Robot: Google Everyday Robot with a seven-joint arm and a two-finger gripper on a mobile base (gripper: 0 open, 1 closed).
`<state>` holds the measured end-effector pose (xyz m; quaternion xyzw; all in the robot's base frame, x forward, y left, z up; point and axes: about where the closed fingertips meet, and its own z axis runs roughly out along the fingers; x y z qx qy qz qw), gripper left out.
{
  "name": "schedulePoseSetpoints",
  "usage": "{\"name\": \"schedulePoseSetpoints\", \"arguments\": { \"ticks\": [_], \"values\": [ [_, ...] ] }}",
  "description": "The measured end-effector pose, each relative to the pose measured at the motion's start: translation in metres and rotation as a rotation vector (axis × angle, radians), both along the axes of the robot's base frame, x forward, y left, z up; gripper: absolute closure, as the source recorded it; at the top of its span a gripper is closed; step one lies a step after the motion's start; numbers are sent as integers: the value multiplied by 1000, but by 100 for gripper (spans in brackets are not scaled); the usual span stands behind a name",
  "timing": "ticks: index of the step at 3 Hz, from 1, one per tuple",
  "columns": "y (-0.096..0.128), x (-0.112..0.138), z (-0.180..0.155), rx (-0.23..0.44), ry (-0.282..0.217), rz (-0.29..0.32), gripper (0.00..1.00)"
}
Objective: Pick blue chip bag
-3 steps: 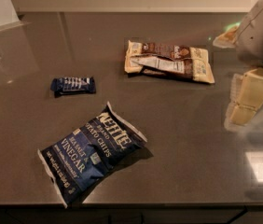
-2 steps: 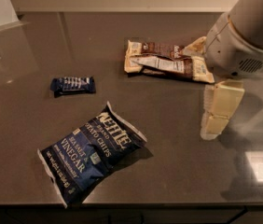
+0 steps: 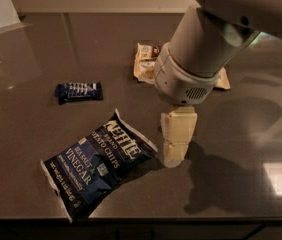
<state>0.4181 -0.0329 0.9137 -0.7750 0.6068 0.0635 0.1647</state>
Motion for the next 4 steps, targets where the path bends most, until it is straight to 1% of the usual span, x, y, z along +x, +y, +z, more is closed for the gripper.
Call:
{"name": "schedulePoseSetpoints", "arguments": {
  "ticks": [1,2,3,4],
  "values": [
    [37,0,-21,-22,27,74,0],
    [66,-4,-42,-60,50,140,0],
    [78,-6,-58,-99,59,183,0],
    [83,-8,-67,-127,49,211,18]
  ]
}}
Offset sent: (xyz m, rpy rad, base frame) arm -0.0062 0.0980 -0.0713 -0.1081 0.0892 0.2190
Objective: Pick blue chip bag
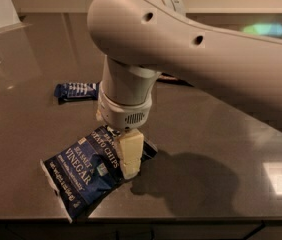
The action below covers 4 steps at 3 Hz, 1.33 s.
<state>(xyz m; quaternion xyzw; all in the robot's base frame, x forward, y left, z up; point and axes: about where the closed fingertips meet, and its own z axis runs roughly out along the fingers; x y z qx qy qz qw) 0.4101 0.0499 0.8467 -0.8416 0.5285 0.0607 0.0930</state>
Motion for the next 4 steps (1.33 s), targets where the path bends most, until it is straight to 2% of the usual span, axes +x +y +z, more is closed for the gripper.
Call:
{"name": "schedulePoseSetpoints", "arguments": {
  "ticks": [1,2,3,4],
  "values": [
    [0,2,-2,-9,-17,17,41],
    [-2,3,16,2,-45,27,64],
    [-5,5,52,35,-68,41,88],
    [-8,12,94,70,-95,59,100]
  ]
}}
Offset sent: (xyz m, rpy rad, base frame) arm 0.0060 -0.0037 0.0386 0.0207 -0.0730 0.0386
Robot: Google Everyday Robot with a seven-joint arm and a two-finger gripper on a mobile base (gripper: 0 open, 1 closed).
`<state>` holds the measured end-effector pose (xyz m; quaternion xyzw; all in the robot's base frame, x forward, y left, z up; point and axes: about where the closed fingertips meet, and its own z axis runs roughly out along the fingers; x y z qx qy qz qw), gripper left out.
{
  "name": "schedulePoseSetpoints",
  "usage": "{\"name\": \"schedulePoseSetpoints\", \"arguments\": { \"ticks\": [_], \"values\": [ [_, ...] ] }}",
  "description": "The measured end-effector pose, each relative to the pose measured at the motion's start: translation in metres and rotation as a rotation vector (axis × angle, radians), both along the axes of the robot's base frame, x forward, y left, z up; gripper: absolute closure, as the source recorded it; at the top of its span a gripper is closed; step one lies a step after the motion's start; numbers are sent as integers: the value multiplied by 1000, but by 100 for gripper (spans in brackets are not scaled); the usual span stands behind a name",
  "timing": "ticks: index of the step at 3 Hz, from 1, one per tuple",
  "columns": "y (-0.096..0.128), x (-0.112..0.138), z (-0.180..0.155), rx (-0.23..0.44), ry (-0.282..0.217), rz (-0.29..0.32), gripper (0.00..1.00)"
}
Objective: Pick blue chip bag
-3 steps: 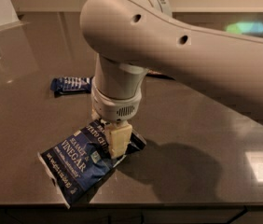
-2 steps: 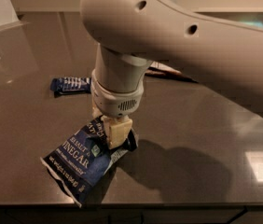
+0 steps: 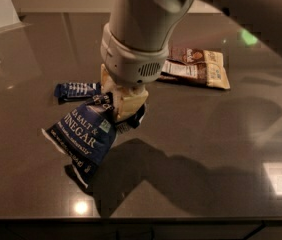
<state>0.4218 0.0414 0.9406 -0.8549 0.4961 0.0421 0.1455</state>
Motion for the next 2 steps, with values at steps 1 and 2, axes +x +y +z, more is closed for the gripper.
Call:
{"name": "schedulePoseSetpoints", "arguments": {
  "ticks": [1,2],
  "values": [
    [-3,19,74,72,-67,10,100],
    [-1,18,79,82,-84,9,100]
  ]
}}
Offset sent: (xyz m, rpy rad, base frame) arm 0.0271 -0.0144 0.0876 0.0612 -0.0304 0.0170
